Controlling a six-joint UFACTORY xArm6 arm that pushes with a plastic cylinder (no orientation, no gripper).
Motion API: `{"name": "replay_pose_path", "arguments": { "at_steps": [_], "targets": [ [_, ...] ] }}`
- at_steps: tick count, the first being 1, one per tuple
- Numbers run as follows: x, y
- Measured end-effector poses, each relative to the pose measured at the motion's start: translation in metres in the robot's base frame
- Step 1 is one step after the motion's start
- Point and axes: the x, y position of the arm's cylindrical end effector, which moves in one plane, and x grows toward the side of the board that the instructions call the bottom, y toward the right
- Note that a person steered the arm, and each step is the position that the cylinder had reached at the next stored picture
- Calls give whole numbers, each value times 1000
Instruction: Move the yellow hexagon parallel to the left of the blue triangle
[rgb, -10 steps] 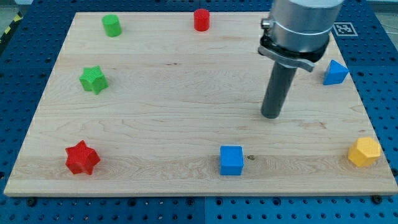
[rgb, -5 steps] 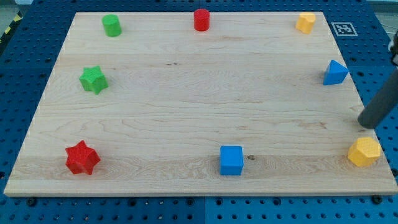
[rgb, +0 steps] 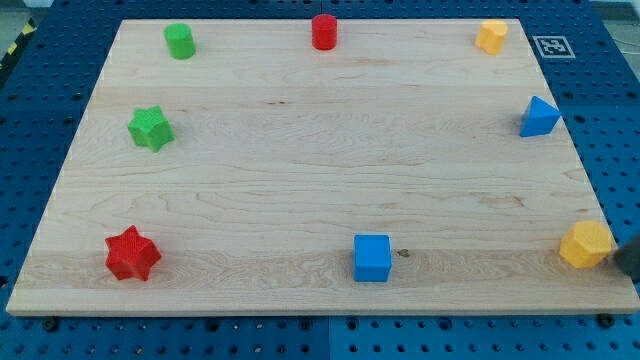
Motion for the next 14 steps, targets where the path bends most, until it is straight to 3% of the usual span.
{"name": "replay_pose_path", "arguments": {
  "at_steps": [1, 3, 5, 11, 14],
  "targets": [
    [-27, -10],
    [-7, -11],
    [-24, -17],
    [-14, -50],
    [-60, -109]
  ]
}}
